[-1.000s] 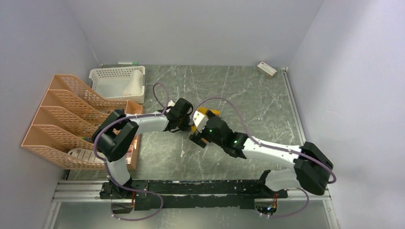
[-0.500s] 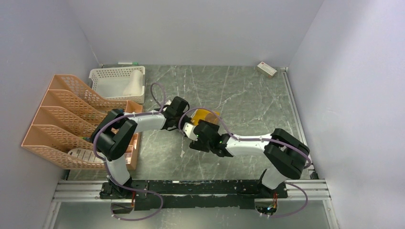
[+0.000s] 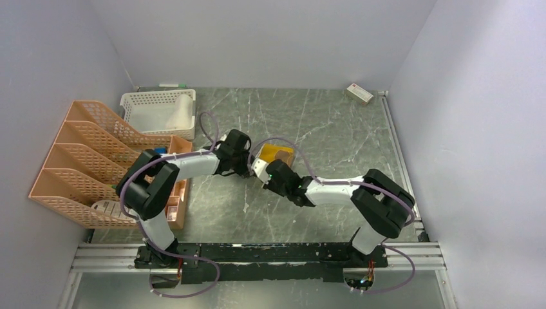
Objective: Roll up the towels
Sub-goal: Roll the towel at the center of the board.
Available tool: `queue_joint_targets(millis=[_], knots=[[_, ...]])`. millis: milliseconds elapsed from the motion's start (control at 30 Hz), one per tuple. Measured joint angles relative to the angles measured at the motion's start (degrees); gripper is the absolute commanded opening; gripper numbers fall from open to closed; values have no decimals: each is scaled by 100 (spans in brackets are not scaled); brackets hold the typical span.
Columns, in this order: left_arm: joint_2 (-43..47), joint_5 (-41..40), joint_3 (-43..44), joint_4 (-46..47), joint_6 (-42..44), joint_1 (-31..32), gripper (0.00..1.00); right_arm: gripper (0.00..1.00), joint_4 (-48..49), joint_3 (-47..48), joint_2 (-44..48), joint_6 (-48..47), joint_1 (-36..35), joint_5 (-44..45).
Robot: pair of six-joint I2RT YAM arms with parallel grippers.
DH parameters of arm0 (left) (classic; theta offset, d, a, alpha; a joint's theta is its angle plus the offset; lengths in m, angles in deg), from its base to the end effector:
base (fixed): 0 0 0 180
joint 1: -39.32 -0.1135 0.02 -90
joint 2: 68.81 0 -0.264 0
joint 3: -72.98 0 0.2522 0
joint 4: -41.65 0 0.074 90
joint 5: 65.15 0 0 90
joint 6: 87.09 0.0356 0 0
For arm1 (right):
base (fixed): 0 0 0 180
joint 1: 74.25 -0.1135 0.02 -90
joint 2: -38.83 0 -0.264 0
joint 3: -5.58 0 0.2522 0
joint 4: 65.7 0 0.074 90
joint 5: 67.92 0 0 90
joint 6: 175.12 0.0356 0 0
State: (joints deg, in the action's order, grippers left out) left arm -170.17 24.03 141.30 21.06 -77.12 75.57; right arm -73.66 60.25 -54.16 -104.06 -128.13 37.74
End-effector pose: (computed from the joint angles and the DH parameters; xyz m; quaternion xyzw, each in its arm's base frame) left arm 0.2813 -0.2056 0.1466 -0.3563 0.8807 -0.2615 0.1705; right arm 0.1884 0.2419 0.1425 -0.5049 0.7701 -0.0099 0.3898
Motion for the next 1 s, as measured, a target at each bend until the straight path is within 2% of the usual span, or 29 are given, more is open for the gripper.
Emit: queue_joint_targets(millis=[33,67,100,167,200,267,433,633,933,1000], knots=[[50,-9,-2,-44,11,-13,72,0,22,-26,39,61,81,-131],[120,-26,-2,-92,35,-22,89,0,28,-55,94,146,181,-282],[197,-48,-2,-142,52,-24,100,0,24,-66,136,208,269,-413],[385,-103,-4,-256,87,-39,99,0,-11,-59,199,354,507,-863],[673,-177,-11,-332,103,-42,99,0,-109,20,208,581,824,-1469],[748,-190,-22,-332,105,-42,99,0,-234,94,188,706,949,-1735],[1019,-229,-219,-382,81,28,99,0,-638,796,-212,1392,1499,-3136],[905,-260,-234,-382,50,323,99,0,-175,629,-459,2396,2398,-5077],[234,-474,264,-457,142,518,100,0,737,247,-710,3475,2815,-6577],[70,-509,420,-457,177,522,95,0,850,243,-765,3611,2861,-6776]])
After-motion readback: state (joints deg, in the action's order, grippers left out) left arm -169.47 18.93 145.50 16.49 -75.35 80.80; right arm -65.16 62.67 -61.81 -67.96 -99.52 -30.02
